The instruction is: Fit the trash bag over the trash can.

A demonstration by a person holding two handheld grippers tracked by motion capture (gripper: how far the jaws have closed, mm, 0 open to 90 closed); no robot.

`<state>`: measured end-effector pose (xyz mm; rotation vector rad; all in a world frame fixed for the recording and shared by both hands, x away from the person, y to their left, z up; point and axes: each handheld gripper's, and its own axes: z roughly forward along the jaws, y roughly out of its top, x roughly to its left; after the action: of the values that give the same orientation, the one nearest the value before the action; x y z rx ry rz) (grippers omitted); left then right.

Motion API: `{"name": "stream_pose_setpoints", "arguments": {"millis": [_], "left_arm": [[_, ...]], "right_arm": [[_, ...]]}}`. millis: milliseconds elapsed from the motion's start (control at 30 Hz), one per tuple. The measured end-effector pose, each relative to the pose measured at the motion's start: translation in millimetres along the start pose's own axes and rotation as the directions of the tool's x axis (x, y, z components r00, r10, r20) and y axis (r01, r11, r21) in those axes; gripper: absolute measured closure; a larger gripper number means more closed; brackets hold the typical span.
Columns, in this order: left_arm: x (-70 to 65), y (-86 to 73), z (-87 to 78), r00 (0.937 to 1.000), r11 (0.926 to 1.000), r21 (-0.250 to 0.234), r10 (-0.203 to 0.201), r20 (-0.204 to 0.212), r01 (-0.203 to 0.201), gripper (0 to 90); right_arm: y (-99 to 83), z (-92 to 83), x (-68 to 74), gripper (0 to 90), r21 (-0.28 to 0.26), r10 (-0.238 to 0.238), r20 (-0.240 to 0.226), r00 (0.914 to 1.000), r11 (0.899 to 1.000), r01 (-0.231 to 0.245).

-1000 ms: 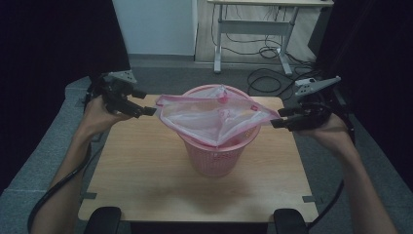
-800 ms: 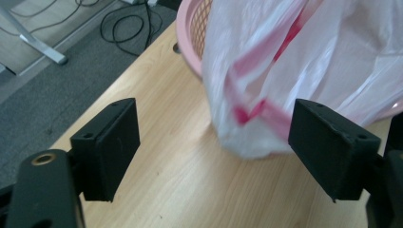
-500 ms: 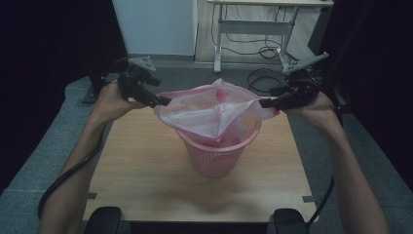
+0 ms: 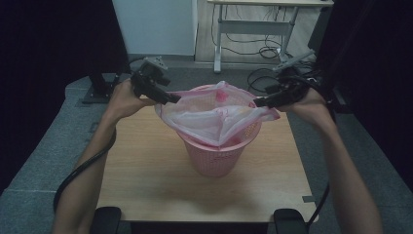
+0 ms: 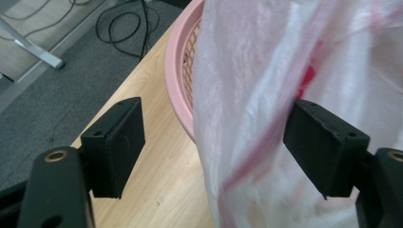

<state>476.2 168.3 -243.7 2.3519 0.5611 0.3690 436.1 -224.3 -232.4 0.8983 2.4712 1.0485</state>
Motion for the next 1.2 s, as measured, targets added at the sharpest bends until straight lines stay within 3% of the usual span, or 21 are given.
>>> {"name": "stream_pose_setpoints", "arguments": {"millis": [200, 233, 267, 400, 500, 633, 833, 867, 933, 1067, 1133, 1200], "left_arm": [[14.2, -3.3, 37.3, 0.9987, 0.9983, 0.036, -0.047, 0.020, 0.047, 28.6], [14.2, -3.3, 37.3, 0.9987, 0.9983, 0.036, -0.047, 0.020, 0.047, 29.2], [17.7, -8.0, 50.5, 0.9974, 0.9972, 0.043, -0.063, 0.036, 0.061, 30.4], [19.8, -17.9, 68.4, 0.9936, 0.9964, 0.035, -0.080, 0.080, 0.077, 33.8], [17.0, -22.8, 71.3, 0.9911, 0.9966, 0.029, -0.080, 0.106, 0.077, 36.0], [1.0, -29.2, 67.6, 0.9936, 0.9981, 0.033, -0.055, 0.098, 0.052, 34.1], [-15.0, -44.6, 53.6, 0.9884, 0.9984, 0.018, -0.056, 0.141, 0.054, 30.4], [-18.7, -50.7, 48.1, 0.9833, 0.9970, 0.031, -0.075, 0.166, 0.071, 30.4], [-19.7, -54.9, 44.1, 0.9813, 0.9937, 0.052, -0.106, 0.161, 0.099, 28.0], [-15.3, -58.2, 37.3, 0.9688, 0.9896, 0.058, -0.140, 0.204, 0.131, 29.9], [-14.6, -57.8, 36.0, 0.9707, 0.9881, 0.079, -0.145, 0.192, 0.132, 26.6], [-15.3, -56.4, 34.7, 0.9785, 0.9879, 0.094, -0.137, 0.154, 0.124, 20.9]], "right_arm": [[0.7, 59.9, -13.9, 31.8, 0.069, 0.050, 0.064, 0.9967, 0.996, -0.054], [-1.8, 68.1, -15.8, 33.1, 0.089, 0.057, 0.071, 0.9958, 0.994, -0.063], [-4.7, 75.2, -18.0, 35.5, 0.102, 0.065, 0.081, 0.9946, 0.992, -0.073], [-16.1, 90.0, -18.6, 47.0, 0.124, 0.078, 0.075, 0.9941, 0.989, -0.087], [-21.9, 89.3, -13.5, 51.1, 0.112, 0.067, 0.098, 0.9929, 0.991, -0.078], [-29.5, 81.2, -2.3, 53.6, 0.114, 0.059, 0.078, 0.9952, 0.991, -0.068], [-40.0, 71.0, 20.4, 53.3, 0.116, 0.022, 0.052, 0.9984, 0.993, -0.028], [-43.1, 66.4, 27.9, 49.9, 0.118, 0.001, 0.023, 0.9997, 0.993, -0.003], [-43.3, 63.6, 31.6, 43.8, 0.113, -0.011, 0.011, 0.9999, 0.994, 0.010], [-40.9, 60.8, 33.2, 38.8, 0.111, -0.013, -0.013, 0.9998, 0.994, 0.014], [-40.3, 60.8, 33.1, 37.7, 0.117, -0.016, -0.018, 0.9997, 0.993, 0.018], [-40.4, 60.6, 32.7, 37.3, 0.120, -0.020, -0.023, 0.9996, 0.992, 0.022]]}}
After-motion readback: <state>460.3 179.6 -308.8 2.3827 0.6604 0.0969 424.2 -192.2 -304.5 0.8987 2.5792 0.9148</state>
